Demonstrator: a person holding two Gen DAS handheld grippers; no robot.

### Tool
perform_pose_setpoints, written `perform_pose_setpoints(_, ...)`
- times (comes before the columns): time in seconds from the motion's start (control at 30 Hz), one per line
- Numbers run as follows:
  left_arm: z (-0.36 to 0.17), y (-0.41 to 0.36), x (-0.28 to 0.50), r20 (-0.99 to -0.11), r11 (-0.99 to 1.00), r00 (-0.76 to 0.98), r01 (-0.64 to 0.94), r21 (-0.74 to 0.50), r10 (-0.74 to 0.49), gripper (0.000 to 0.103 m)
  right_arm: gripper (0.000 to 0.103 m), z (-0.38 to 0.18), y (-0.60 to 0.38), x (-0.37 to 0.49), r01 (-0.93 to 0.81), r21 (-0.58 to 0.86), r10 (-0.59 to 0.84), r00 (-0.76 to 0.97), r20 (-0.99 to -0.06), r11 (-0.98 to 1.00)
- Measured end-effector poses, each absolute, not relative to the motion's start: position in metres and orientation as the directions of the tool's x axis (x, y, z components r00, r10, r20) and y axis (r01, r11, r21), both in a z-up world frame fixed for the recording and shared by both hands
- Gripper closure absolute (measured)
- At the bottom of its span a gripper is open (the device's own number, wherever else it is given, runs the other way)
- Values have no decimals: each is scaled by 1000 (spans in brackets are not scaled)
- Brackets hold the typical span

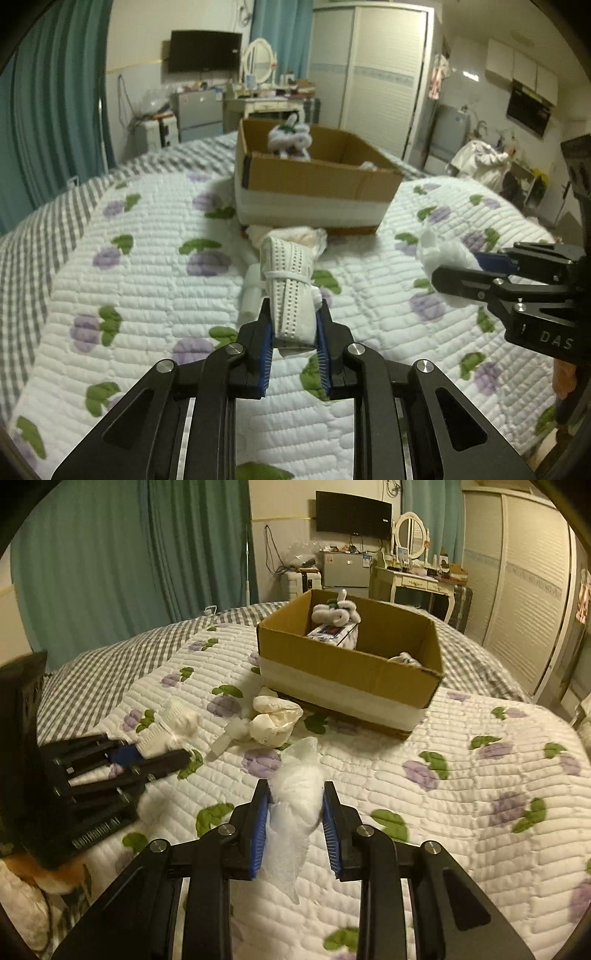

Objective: Organize soft objects
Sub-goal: 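Drop the white cloth and mesh item into the box with both tools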

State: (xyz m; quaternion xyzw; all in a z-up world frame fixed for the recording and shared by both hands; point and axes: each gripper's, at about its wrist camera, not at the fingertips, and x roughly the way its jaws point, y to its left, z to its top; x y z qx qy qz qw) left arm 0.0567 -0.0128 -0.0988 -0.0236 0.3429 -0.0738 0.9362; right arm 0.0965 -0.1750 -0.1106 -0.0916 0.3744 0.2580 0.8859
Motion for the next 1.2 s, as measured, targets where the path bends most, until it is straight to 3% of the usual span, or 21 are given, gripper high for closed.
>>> perform_pose_setpoints(0.2, -68, -21, 57, -612, 988, 776, 136, -77, -155, 84, 76, -74, -180, 107, -533, -44, 357, 624, -696, 845)
perform_pose_setpoints(0.37, -38, -25, 74, -580, 989, 801, 139, -55, -145, 84, 76, -23, -179, 124, -540, -50, 397, 675, -622, 840)
perform_pose_setpoints(0.53, -1, -28, 108, -535, 989, 834, 146, -28, -138, 84, 76, 37, -174, 160, -525, -32, 430, 730, -531, 851)
perform_pose_setpoints(0.7, 22, -25, 174, -529, 983, 829, 166, -79, -183, 84, 76, 67, -170, 202, -518, -42, 434, 756, -490, 855)
perform_pose_setpoints(0.9, 9, -20, 248, -561, 985, 810, 148, -89, -172, 84, 76, 46, -175, 274, -462, -8, 394, 767, -506, 887)
perform_pose_setpoints(1.2, -41, -48, 296, -625, 977, 763, 214, 2, -166, 84, 76, -54, -185, 361, -416, 91, 378, 687, -621, 905)
